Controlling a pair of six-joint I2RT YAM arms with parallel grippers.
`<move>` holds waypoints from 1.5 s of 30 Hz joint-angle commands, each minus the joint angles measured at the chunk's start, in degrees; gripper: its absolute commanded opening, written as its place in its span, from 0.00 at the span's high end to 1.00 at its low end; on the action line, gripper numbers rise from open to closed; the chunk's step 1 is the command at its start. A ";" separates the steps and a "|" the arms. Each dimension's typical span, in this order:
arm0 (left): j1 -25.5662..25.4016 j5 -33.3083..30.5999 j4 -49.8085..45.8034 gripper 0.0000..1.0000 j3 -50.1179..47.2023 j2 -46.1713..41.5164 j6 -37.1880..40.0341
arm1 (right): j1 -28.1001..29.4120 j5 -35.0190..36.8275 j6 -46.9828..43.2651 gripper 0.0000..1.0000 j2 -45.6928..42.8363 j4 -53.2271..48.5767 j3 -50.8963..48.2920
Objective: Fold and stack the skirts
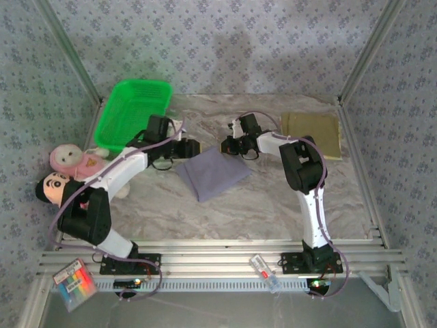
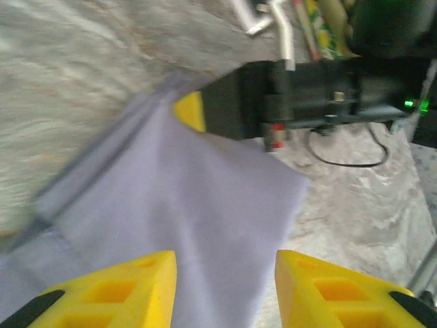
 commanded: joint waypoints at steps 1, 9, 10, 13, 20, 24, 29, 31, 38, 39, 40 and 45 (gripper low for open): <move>-5.51 -4.90 -5.52 0.57 4.85 5.26 -7.44 | 0.42 3.70 1.29 1.00 0.15 -2.94 -1.37; -6.77 -8.20 -6.55 0.56 2.60 14.40 -24.96 | 0.40 4.16 2.70 1.00 -0.69 -0.98 -2.86; -6.58 -9.31 -8.68 0.56 2.17 15.48 -25.14 | 0.44 4.17 2.83 1.00 -0.89 -0.65 -3.09; -5.62 -9.66 -11.92 0.55 0.62 18.01 -25.25 | 0.39 4.28 3.08 1.00 -1.64 -0.27 -3.78; -3.94 -12.37 -14.98 0.42 1.16 20.39 -22.75 | -0.79 4.44 5.80 0.78 -9.63 1.20 -8.46; -3.94 -11.90 -16.26 0.38 2.35 21.99 -21.83 | -3.17 5.36 6.60 0.42 -14.33 -3.58 -10.55; -3.95 -12.45 -17.34 0.29 2.79 21.98 -20.85 | -4.64 1.47 6.15 0.00 -15.47 -12.52 -11.72; -3.96 -12.54 -18.11 0.24 3.16 22.46 -20.60 | -4.44 1.69 4.97 0.00 -15.51 -16.31 -11.60; -3.96 -12.87 -21.74 0.01 5.63 24.26 -19.11 | -4.32 -8.15 3.03 0.03 -12.79 -23.09 -9.10; -3.89 -12.96 -22.06 0.00 5.93 24.35 -18.88 | -4.16 -9.20 2.88 0.04 -12.04 -23.53 -8.62; -3.96 -13.14 -22.25 0.00 6.11 24.44 -18.74 | -3.93 -10.16 2.70 0.06 -11.07 -23.97 -8.05; -3.91 -13.17 -22.38 0.00 6.21 24.57 -18.87 | -2.34 -11.43 3.35 0.10 -7.31 -24.68 -5.73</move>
